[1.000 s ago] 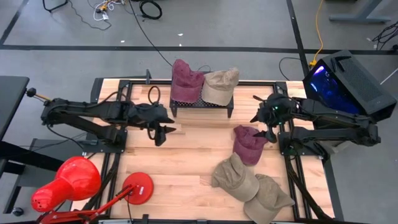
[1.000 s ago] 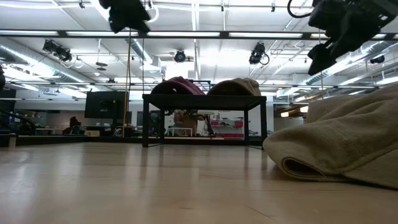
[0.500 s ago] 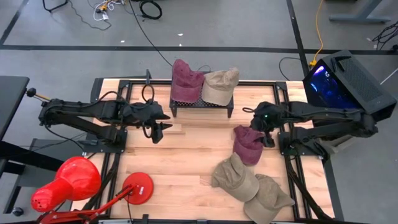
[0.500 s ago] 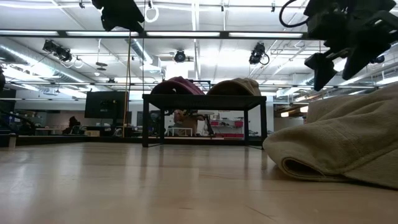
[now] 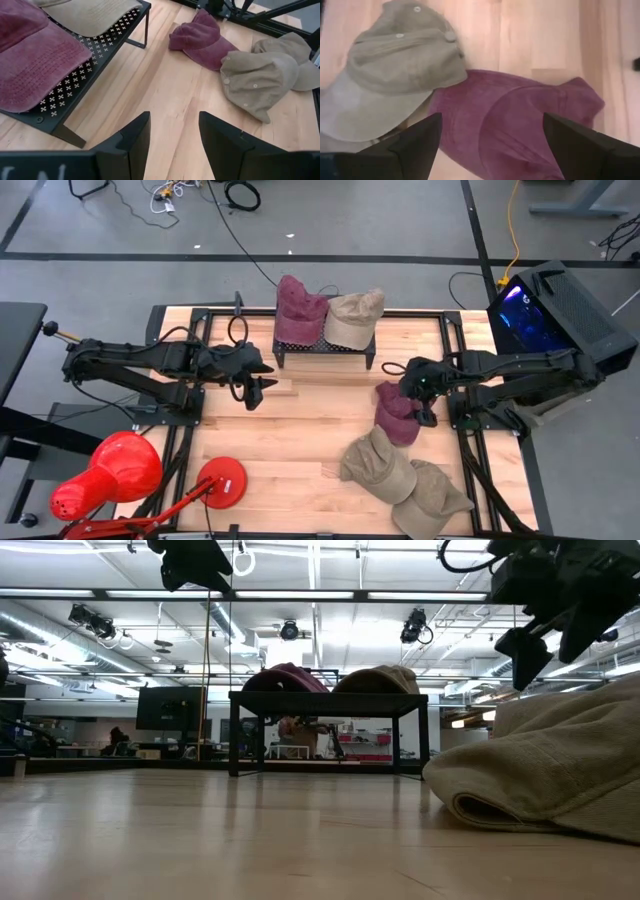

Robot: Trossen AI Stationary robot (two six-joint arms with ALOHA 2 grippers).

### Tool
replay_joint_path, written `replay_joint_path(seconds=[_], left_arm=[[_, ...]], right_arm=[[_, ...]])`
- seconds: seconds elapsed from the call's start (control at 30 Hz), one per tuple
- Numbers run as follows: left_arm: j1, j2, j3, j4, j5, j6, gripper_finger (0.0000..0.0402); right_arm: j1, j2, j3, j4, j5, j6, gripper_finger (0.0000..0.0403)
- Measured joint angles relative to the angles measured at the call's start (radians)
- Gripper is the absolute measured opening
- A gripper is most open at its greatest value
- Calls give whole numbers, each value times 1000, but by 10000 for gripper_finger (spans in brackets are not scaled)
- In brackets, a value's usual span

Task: Pick & Place hat
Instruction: Stack the red cap on top of the red cap on the shelf

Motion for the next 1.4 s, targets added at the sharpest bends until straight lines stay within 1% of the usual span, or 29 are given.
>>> replay_joint_path(seconds=[0.1, 0.3, 0.47, 0.6, 0.7, 0.83, 0.9, 1.03, 1.17, 1.27, 1.4], left_arm=[[0, 0, 0, 0, 0, 0, 174], [0, 0, 0, 0, -1, 0, 174], [1, 0, 0, 0, -2, 0, 174], [1, 0, 0, -1, -3, 1, 174], [1, 0, 0, 0, -3, 2, 174], [1, 0, 0, 0, -3, 13, 174], [1, 0, 1, 0, -3, 18, 174], [1, 0, 1, 0, -3, 35, 174], [2, 0, 1, 0, -3, 36, 174], [1, 0, 1, 0, -3, 34, 174], [2, 0, 1, 0, -3, 27, 174]], right_arm=[[22, 9, 0, -4, 40, 72, 345], [62, 38, 0, -31, 41, 342, 345], [66, 63, 0, -49, 50, 513, 345], [50, 80, 0, -49, 40, 599, 345], [33, 93, 0, -49, 14, 606, 345], [27, 96, 0, -38, 7, 512, 345], [27, 96, 0, -14, 7, 437, 345], [28, 96, 0, 28, 17, 126, 345], [28, 96, 0, 63, 51, -140, 345], [28, 96, 0, 78, 52, -351, 345], [28, 96, 0, 82, 58, -547, 345]])
